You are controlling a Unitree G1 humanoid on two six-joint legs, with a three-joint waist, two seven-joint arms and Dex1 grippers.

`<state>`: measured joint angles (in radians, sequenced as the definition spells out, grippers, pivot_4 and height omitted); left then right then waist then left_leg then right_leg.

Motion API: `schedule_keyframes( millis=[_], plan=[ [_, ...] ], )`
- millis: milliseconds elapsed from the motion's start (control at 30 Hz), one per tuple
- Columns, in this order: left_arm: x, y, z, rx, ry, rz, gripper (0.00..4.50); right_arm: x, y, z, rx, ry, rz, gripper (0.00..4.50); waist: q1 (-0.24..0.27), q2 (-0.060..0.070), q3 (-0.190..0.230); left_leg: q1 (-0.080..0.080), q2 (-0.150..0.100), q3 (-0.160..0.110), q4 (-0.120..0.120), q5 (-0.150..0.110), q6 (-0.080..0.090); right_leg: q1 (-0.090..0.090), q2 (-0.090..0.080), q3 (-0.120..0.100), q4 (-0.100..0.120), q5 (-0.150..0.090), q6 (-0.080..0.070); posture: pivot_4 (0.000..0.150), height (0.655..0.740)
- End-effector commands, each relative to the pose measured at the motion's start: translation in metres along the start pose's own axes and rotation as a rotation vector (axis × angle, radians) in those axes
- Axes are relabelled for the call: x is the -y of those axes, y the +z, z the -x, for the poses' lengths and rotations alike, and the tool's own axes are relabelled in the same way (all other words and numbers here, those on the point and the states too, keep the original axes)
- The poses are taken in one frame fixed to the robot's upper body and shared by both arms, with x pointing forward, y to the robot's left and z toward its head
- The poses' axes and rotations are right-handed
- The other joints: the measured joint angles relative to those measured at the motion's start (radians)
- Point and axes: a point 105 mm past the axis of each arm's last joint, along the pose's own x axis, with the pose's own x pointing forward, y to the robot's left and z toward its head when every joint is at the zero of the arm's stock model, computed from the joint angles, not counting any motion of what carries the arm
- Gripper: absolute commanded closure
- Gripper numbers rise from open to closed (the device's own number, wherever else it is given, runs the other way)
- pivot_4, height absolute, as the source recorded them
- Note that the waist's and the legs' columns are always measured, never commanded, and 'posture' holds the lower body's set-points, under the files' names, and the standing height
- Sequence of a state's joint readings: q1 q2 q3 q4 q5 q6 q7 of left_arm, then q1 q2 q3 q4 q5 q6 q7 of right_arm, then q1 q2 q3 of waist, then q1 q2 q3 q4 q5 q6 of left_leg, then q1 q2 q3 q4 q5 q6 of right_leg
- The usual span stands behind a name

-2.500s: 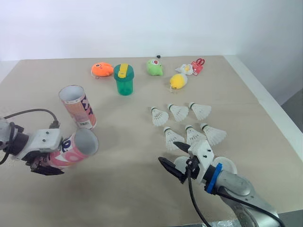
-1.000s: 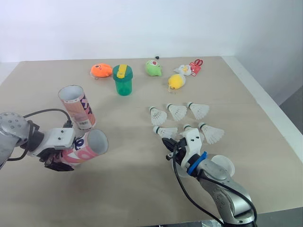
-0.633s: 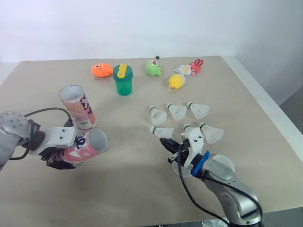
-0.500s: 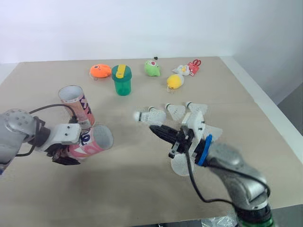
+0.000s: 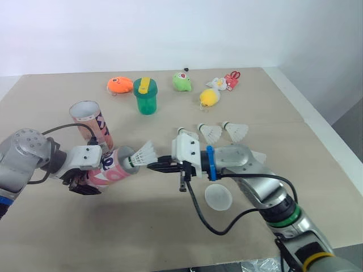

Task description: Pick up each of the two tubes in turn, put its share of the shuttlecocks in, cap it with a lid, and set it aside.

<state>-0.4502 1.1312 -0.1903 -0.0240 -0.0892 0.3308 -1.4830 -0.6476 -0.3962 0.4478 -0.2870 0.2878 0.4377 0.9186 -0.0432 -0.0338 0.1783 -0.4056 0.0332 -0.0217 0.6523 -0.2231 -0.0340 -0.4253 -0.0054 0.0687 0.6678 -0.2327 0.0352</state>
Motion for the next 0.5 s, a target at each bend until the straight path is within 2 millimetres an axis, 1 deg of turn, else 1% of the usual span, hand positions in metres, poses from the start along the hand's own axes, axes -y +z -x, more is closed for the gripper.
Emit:
schedule_keyframes(
  millis=[33, 100, 133, 167, 200, 300, 333, 367, 400, 433, 500],
  plan=[
    [0.002, 0.0, -0.005, 0.001, -0.003, 0.002, 0.83, -0.001, 0.012, -0.004, 0.035, 0.021, 0.035, 3.99, 0.002, 0.0, 0.0, 0.0, 0.0, 0.0, 0.0, 0.0, 0.0, 0.0, 0.0, 0.0, 0.0, 0.0, 0.0, 0.15, 0.74],
    [0.003, 0.0, -0.005, 0.003, -0.003, 0.009, 0.83, -0.003, 0.015, -0.001, 0.061, 0.021, -0.001, 3.55, 0.003, 0.0, 0.0, 0.0, 0.0, 0.0, 0.001, 0.0, 0.0, 0.001, -0.001, 0.0, 0.0, 0.0, 0.001, 0.15, 0.74],
    [0.003, -0.001, -0.006, 0.0, -0.003, 0.011, 0.83, -0.002, 0.018, 0.002, 0.084, 0.008, -0.021, 3.08, 0.003, 0.0, 0.0, 0.0, 0.0, 0.0, 0.002, 0.0, 0.0, 0.001, -0.001, 0.0, 0.0, 0.001, 0.001, 0.15, 0.74],
    [0.004, -0.001, -0.006, -0.002, -0.002, 0.012, 0.83, -0.002, 0.02, 0.004, 0.098, -0.002, -0.032, 2.4, 0.003, 0.0, 0.0, 0.0, -0.001, 0.0, 0.002, 0.0, 0.0, 0.001, -0.001, 0.0, 0.0, 0.001, 0.001, 0.15, 0.74],
    [0.004, -0.002, -0.007, -0.004, -0.002, 0.013, 0.83, -0.002, 0.022, 0.008, 0.112, -0.013, -0.051, 2.08, 0.003, 0.0, 0.0, 0.0, -0.001, 0.0, 0.002, 0.0, 0.0, 0.001, -0.001, 0.0, 0.0, 0.001, 0.001, 0.15, 0.74],
    [0.006, -0.003, -0.007, -0.008, -0.004, 0.021, 0.83, -0.006, 0.019, 0.023, 0.119, -0.085, -0.086, 0.57, 0.004, 0.0, 0.0, 0.0, -0.001, 0.0, 0.002, 0.0, 0.0, 0.002, -0.001, 0.0, 0.0, 0.001, 0.001, 0.15, 0.74],
    [0.008, -0.004, -0.007, -0.011, -0.005, 0.026, 0.83, -0.004, 0.017, 0.03, 0.128, -0.155, -0.092, 0.13, 0.005, 0.0, -0.001, 0.0, -0.001, 0.0, 0.002, 0.0, 0.0, 0.002, -0.001, 0.0, 0.0, 0.001, 0.001, 0.15, 0.74],
    [0.009, -0.005, -0.008, -0.016, -0.004, 0.032, 0.83, 0.001, 0.015, 0.036, 0.131, -0.243, -0.091, 0.05, 0.004, 0.001, -0.001, 0.0, -0.001, 0.0, 0.002, 0.0, 0.0, 0.002, -0.001, 0.0, 0.0, 0.0, 0.001, 0.15, 0.74],
    [0.011, -0.006, -0.008, -0.024, -0.004, 0.039, 0.83, 0.009, 0.009, 0.045, 0.11, -0.363, -0.081, 0.05, 0.003, 0.001, -0.001, 0.0, -0.001, 0.0, 0.001, 0.0, 0.0, 0.001, -0.001, 0.001, 0.0, 0.0, 0.001, 0.15, 0.74],
    [0.013, -0.008, -0.008, -0.03, -0.003, 0.043, 0.83, 0.015, 0.004, 0.051, 0.092, -0.441, -0.072, 0.05, 0.002, 0.001, -0.001, 0.001, -0.001, 0.0, 0.001, 0.0, 0.0, 0.001, -0.001, 0.001, 0.0, 0.0, 0.001, 0.15, 0.74],
    [0.015, -0.01, -0.008, -0.04, -0.002, 0.059, 0.83, 0.028, -0.016, 0.065, 0.008, -0.616, -0.101, 0.05, 0.0, 0.001, -0.001, 0.001, -0.001, 0.001, 0.001, 0.0, 0.0, 0.001, -0.001, 0.001, 0.0, 0.001, 0.001, 0.15, 0.74]
  ],
)
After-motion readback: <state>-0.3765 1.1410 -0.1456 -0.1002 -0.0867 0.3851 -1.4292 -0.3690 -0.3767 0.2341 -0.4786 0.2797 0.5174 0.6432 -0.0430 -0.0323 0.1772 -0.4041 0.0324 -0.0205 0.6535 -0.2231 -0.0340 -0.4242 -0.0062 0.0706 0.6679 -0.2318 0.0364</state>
